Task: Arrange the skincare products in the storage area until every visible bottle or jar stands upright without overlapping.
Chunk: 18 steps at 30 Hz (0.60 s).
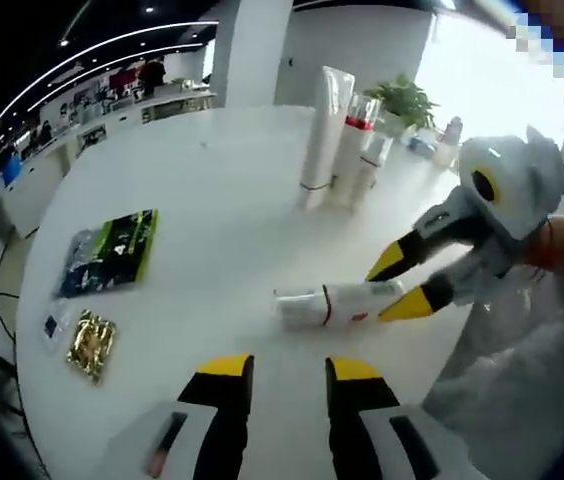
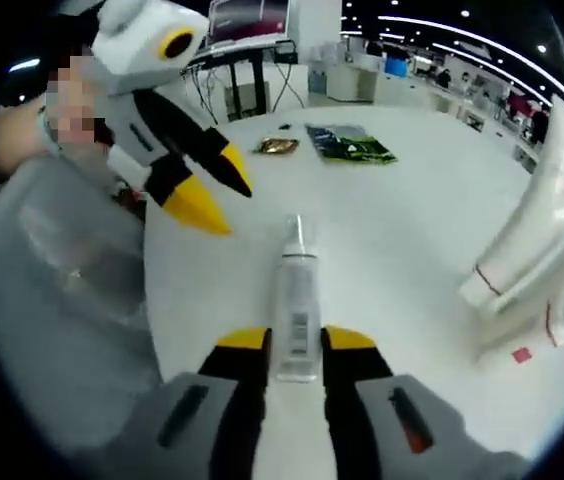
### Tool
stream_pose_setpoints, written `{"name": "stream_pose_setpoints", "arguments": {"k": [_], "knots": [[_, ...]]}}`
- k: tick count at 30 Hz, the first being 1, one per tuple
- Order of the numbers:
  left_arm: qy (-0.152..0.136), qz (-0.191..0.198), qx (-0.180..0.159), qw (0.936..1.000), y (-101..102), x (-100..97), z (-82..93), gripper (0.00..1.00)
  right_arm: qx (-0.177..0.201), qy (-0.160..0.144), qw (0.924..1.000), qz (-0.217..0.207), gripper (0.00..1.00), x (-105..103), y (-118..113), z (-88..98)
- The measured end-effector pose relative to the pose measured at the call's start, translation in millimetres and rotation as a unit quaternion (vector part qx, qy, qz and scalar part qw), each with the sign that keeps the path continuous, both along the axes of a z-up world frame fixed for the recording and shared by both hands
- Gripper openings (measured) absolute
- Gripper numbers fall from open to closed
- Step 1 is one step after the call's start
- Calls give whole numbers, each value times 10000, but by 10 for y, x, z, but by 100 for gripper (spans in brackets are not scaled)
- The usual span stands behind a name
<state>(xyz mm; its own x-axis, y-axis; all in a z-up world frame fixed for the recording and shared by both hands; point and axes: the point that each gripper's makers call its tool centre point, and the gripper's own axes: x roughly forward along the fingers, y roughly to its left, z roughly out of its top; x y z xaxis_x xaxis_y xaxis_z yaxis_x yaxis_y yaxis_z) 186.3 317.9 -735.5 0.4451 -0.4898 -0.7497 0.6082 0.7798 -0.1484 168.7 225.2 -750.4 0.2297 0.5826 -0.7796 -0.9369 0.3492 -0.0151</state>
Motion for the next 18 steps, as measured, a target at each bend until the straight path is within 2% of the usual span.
{"name": "stream_pose_setpoints", "arguments": {"k": [2,6,8,12,15,18], "knots": [[15,-178,-36,9998,-59,-38,-10,30,-160,21,9995,283,21,-89,-68,-23],[101,-633,-39,9979,-177,-144,-51,31,-201,-82,9975,673,21,-175,-101,-21],[134,-1036,-96,9945,-290,-237,-71,31,-253,-64,9945,1019,21,-259,-113,-24],[86,-1514,-14,9884,-395,-333,-102,30,-266,-27,9883,1503,21,-386,-133,-35],[89,-1873,119,9822,-457,-436,-153,29,-225,-23,9879,1537,21,-409,-162,-37],[134,-2030,192,9789,-479,-489,-189,29,-134,-6,9876,1562,21,-419,-156,-41]]}}
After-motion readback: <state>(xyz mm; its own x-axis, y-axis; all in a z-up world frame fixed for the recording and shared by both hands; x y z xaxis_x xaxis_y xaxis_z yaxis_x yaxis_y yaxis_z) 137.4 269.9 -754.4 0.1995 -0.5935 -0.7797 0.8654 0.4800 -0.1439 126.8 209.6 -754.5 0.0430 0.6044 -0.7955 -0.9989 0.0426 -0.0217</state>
